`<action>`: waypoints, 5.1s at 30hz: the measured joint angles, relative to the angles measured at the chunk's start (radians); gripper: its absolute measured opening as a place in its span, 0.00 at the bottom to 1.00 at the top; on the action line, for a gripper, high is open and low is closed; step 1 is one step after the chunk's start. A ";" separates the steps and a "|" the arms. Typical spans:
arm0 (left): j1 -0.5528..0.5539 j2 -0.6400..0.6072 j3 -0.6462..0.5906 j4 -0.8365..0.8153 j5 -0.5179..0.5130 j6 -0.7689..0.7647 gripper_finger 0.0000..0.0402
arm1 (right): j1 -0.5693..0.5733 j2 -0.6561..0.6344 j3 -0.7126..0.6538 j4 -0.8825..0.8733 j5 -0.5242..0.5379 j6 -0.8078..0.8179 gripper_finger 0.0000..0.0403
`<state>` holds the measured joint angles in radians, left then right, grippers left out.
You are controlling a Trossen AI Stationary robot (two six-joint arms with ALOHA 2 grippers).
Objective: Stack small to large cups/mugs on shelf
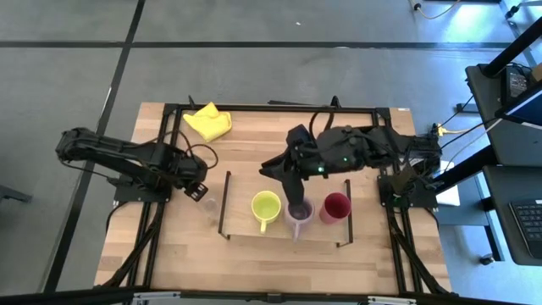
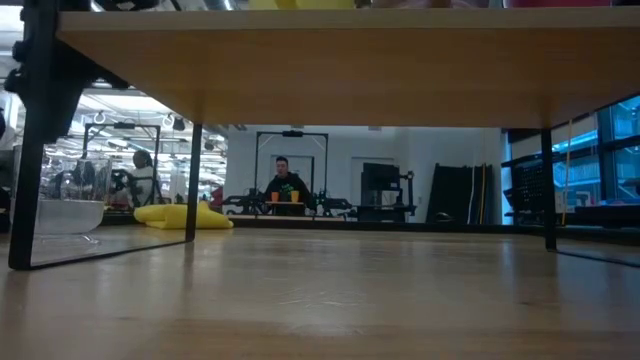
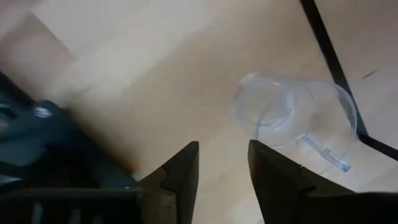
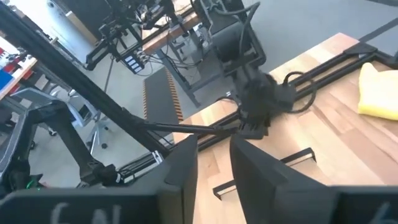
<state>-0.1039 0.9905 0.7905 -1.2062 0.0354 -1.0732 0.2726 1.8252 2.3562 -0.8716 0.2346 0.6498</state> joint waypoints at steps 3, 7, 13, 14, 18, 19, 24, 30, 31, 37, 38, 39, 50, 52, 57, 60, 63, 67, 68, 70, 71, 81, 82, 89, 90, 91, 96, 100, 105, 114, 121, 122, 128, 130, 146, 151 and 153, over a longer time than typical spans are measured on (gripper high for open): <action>-0.034 0.027 -0.025 0.068 0.011 -0.045 0.33 | -0.019 0.000 0.000 -0.017 -0.025 0.002 0.26; -0.067 0.046 -0.029 0.119 0.006 -0.073 0.32 | -0.026 0.000 0.000 -0.039 -0.029 0.002 0.27; -0.089 0.063 -0.044 0.132 -0.019 -0.091 0.32 | -0.027 0.000 0.000 -0.040 -0.030 0.002 0.27; -0.092 0.067 -0.054 0.143 -0.018 -0.096 0.32 | -0.027 0.000 0.000 -0.040 -0.033 0.002 0.27; -0.111 0.071 -0.100 0.211 -0.010 -0.121 0.32 | -0.027 0.000 0.000 -0.040 -0.051 0.002 0.27; -0.117 0.071 -0.109 0.229 -0.006 -0.127 0.32 | -0.027 0.000 0.000 -0.040 -0.053 0.002 0.27; -0.136 0.071 -0.114 0.251 -0.045 -0.131 0.32 | -0.027 0.000 0.000 -0.040 -0.052 0.001 0.27; -0.135 0.078 -0.114 0.249 -0.079 -0.130 0.28 | -0.027 0.000 0.000 -0.040 -0.052 0.001 0.27; -0.135 0.080 -0.114 0.248 -0.079 -0.130 0.26 | -0.027 0.000 0.000 -0.040 -0.052 0.001 0.27; -0.135 0.079 -0.114 0.249 -0.100 -0.122 0.12 | -0.027 0.000 0.000 -0.040 -0.052 0.000 0.27; -0.135 0.079 -0.114 0.249 -0.104 -0.122 0.09 | -0.027 0.000 0.000 -0.040 -0.052 -0.001 0.27; -0.135 0.079 -0.114 0.249 -0.111 -0.118 0.07 | -0.027 0.000 0.000 -0.040 -0.052 -0.001 0.27; -0.135 0.079 -0.114 0.249 -0.144 -0.094 0.01 | -0.029 0.000 0.000 -0.049 -0.052 0.002 0.27; -0.135 0.079 -0.112 0.247 -0.146 -0.081 0.01 | -0.030 0.000 0.000 -0.049 -0.052 0.002 0.27; -0.135 0.079 -0.018 0.157 -0.152 -0.017 0.00 | -0.043 0.000 0.000 -0.049 -0.022 0.000 0.27; -0.135 0.079 0.104 0.021 -0.196 0.011 0.00 | -0.059 0.000 0.000 -0.059 -0.010 -0.003 0.27; -0.135 0.079 0.241 -0.105 -0.218 0.033 0.00 | -0.078 0.001 0.000 -0.083 -0.008 -0.003 0.27; -0.135 0.083 0.418 -0.207 -0.218 0.037 0.00 | -0.095 0.001 0.000 -0.094 -0.008 -0.007 0.27; -0.135 0.090 0.464 -0.225 -0.221 0.041 0.00 | -0.099 0.001 0.000 -0.094 -0.008 -0.007 0.27; -0.140 0.116 0.562 -0.257 -0.232 0.070 0.00 | -0.106 0.001 0.000 -0.094 -0.008 -0.019 0.27; -0.146 0.135 0.615 -0.272 -0.240 0.085 0.00 | -0.107 0.001 0.000 -0.095 -0.008 -0.028 0.27; -0.182 0.423 1.025 -0.363 -0.273 0.247 0.00 | -0.121 -0.022 -0.001 -0.116 0.007 -0.056 0.27; -0.180 0.447 1.034 -0.364 -0.261 0.267 0.00 | -0.121 -0.027 -0.001 -0.118 0.007 -0.056 0.27; -0.164 0.557 1.051 -0.365 -0.203 0.325 0.00 | -0.120 -0.078 -0.001 -0.162 0.076 -0.052 0.27; -0.167 0.563 1.051 -0.365 -0.204 0.325 0.00 | -0.119 -0.083 0.000 -0.164 0.081 -0.051 0.27; -0.172 0.568 1.051 -0.365 -0.204 0.325 0.00 | -0.117 -0.091 0.000 -0.167 0.081 -0.051 0.27; -0.198 0.575 1.051 -0.359 -0.205 0.317 0.00 | -0.112 -0.102 0.000 -0.200 0.084 -0.051 0.27; -0.217 0.575 1.051 -0.294 -0.205 0.299 0.00 | -0.113 -0.103 0.000 -0.224 0.090 -0.049 0.27; -0.224 0.592 1.053 -0.277 -0.208 0.297 0.00 | -0.112 -0.103 0.000 -0.223 0.089 -0.050 0.27; -0.224 0.679 1.052 -0.308 -0.198 0.305 0.00 | -0.112 -0.103 0.000 -0.223 0.089 -0.043 0.27; -0.224 0.690 1.052 -0.331 -0.200 0.298 0.00 | -0.100 -0.103 0.000 -0.243 0.089 -0.028 0.27; -0.222 0.690 1.052 -0.331 -0.200 0.297 0.00 | -0.097 -0.103 0.000 -0.248 0.089 -0.025 0.27; -0.195 0.690 1.052 -0.328 -0.201 0.291 0.00 | -0.096 -0.103 0.000 -0.253 0.088 -0.023 0.27; -0.183 0.690 1.052 -0.327 -0.199 0.291 0.00 | -0.096 -0.103 0.000 -0.254 0.088 -0.022 0.27; -0.164 0.700 1.051 -0.341 -0.126 0.290 0.00 | -0.096 -0.103 0.000 -0.260 0.088 -0.024 0.27; -0.164 0.710 1.051 -0.351 -0.126 0.288 0.00 | -0.096 -0.103 0.000 -0.274 0.088 -0.023 0.27; -0.164 0.708 1.051 -0.349 -0.128 0.288 0.00 | -0.096 -0.103 0.000 -0.279 0.088 -0.023 0.27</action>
<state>-0.2684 1.6985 1.8412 -1.5552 -0.0931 -0.7856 0.1764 1.7222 2.3558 -1.1508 0.3225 0.6266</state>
